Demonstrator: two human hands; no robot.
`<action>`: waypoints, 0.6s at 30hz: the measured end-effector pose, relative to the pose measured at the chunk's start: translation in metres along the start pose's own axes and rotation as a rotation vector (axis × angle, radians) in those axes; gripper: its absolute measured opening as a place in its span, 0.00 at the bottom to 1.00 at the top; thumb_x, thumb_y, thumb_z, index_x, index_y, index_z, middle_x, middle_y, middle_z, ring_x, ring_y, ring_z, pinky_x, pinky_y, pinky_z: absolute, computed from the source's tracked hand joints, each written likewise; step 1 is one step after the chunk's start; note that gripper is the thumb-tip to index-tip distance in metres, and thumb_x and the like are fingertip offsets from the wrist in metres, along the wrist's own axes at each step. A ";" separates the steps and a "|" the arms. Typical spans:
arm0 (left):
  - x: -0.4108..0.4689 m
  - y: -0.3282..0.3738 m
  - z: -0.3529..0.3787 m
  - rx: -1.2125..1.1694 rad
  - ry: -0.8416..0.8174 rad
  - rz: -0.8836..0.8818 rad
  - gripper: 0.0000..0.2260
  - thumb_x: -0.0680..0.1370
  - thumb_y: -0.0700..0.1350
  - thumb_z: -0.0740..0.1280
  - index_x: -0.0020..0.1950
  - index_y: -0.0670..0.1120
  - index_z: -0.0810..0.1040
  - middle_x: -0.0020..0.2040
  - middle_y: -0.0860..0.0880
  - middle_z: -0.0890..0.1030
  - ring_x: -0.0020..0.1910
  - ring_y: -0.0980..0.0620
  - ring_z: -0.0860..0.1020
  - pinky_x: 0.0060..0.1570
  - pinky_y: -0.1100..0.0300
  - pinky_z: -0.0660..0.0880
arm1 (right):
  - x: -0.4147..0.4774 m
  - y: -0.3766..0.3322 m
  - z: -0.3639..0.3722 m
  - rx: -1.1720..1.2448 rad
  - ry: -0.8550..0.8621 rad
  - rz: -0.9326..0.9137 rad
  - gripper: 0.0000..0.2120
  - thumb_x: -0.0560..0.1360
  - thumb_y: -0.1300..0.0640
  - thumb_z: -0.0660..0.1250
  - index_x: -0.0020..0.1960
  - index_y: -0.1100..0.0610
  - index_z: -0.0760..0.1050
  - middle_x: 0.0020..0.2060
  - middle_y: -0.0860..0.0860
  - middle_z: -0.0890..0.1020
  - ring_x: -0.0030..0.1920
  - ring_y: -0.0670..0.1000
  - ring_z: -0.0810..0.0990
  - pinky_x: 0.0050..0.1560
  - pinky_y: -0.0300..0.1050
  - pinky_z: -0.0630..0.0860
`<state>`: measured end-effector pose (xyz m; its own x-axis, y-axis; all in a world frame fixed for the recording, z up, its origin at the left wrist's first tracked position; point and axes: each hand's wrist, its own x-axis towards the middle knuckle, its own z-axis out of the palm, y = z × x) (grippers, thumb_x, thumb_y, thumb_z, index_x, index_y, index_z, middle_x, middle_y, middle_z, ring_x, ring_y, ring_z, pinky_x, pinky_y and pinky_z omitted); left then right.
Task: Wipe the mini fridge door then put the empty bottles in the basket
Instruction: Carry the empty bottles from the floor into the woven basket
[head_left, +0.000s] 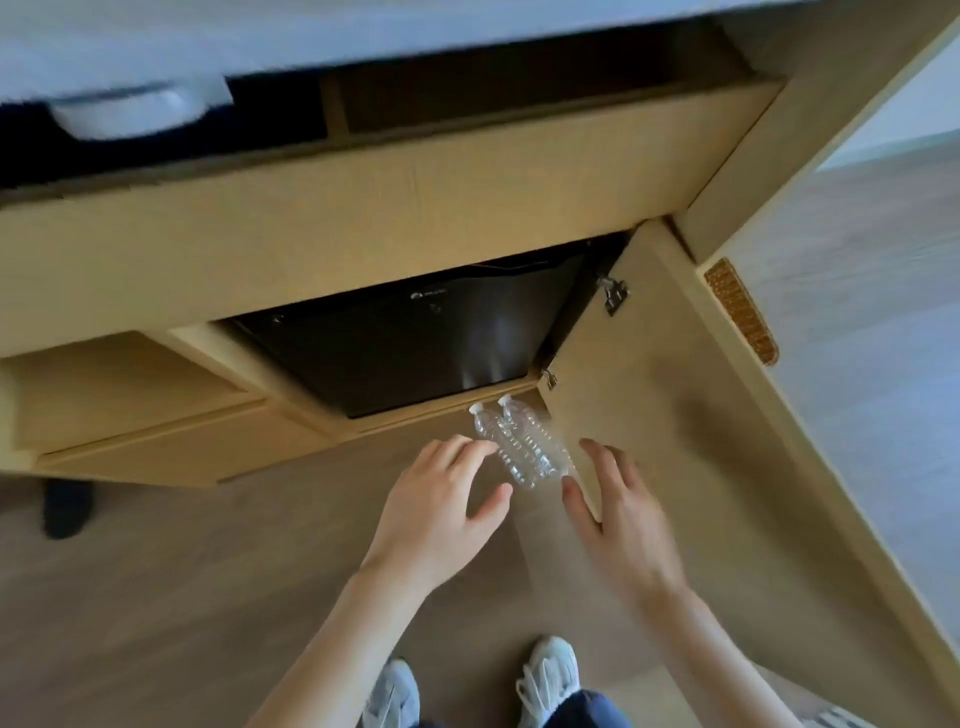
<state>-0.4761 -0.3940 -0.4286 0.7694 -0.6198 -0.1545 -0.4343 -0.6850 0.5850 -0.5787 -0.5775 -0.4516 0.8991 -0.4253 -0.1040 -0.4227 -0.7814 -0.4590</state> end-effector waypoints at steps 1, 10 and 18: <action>0.013 -0.019 0.027 0.010 -0.012 -0.003 0.25 0.75 0.63 0.53 0.65 0.52 0.75 0.59 0.57 0.77 0.60 0.53 0.73 0.55 0.56 0.76 | 0.013 0.019 0.032 -0.001 0.020 -0.027 0.25 0.78 0.43 0.56 0.67 0.57 0.74 0.58 0.53 0.81 0.56 0.57 0.80 0.54 0.50 0.77; 0.111 -0.202 0.266 0.128 -0.093 0.041 0.32 0.72 0.65 0.47 0.70 0.54 0.72 0.65 0.57 0.74 0.64 0.53 0.72 0.62 0.59 0.71 | 0.103 0.184 0.279 -0.104 0.135 -0.194 0.22 0.78 0.46 0.58 0.64 0.59 0.75 0.53 0.55 0.82 0.50 0.58 0.82 0.48 0.49 0.80; 0.146 -0.267 0.355 0.163 -0.062 0.124 0.29 0.75 0.63 0.51 0.68 0.50 0.74 0.62 0.52 0.78 0.61 0.50 0.75 0.58 0.55 0.74 | 0.143 0.244 0.368 -0.145 0.180 -0.232 0.22 0.78 0.47 0.58 0.64 0.60 0.75 0.55 0.56 0.82 0.50 0.58 0.82 0.49 0.45 0.73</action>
<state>-0.4138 -0.4371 -0.8900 0.6770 -0.7224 -0.1409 -0.5982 -0.6515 0.4666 -0.5119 -0.6613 -0.9029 0.9440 -0.2926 0.1524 -0.2329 -0.9182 -0.3204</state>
